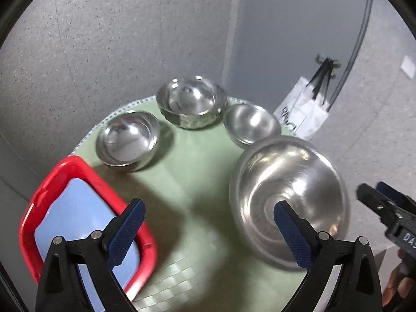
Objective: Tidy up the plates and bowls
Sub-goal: 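Open both grippers and release the blue plate, then grasp the rim of the large steel bowl with both grippers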
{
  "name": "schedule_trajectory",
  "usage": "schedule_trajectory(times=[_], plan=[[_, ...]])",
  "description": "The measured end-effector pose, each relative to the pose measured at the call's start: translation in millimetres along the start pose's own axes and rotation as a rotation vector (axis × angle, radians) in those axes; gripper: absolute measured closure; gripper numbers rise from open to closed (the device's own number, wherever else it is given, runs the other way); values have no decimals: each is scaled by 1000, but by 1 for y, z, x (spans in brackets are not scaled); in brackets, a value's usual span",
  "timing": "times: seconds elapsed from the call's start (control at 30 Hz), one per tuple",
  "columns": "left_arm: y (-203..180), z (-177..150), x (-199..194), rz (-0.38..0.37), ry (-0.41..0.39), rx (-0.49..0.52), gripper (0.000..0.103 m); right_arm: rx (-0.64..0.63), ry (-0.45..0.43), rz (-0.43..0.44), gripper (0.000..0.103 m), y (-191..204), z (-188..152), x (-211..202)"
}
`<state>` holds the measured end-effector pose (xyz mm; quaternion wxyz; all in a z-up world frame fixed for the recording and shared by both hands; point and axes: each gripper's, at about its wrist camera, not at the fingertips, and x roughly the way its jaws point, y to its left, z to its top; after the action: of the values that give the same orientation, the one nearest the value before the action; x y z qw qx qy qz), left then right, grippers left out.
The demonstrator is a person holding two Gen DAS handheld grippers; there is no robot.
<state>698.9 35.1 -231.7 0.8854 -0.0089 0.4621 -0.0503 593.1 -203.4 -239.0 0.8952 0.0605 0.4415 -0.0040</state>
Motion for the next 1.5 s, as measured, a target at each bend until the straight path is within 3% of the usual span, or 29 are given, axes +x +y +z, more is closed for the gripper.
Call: schedule_trajectory(times=[0.23,0.37,0.5,0.57,0.63,0.73,0.87,1.03,1.3,1.5], plan=[[-26,13,72,120,113,-13,8,48,122,40,22,-49,1,59],[-33,11,94,108,157,-5,16,55,183,76,24,-56,-5,84],[-37,9,118,70,230,11,57,59,228,123,44,-54,-13,99],[-39,8,129,52,266,18,69,70,245,148,61,-55,-16,104],[-39,8,134,-3,269,19,88,82,254,174,70,-55,-19,106],[-42,9,136,0,253,53,89,82,248,198,85,-49,-21,103],[-33,9,123,-35,212,64,90,103,214,201,85,-46,-22,89],[-4,13,77,-77,120,49,90,83,150,195,85,-22,-18,53],[100,6,-13,-55,-29,-4,90,-18,12,234,85,89,-16,-14],[192,-14,-53,19,-66,-40,90,-73,4,302,84,182,-39,-19]])
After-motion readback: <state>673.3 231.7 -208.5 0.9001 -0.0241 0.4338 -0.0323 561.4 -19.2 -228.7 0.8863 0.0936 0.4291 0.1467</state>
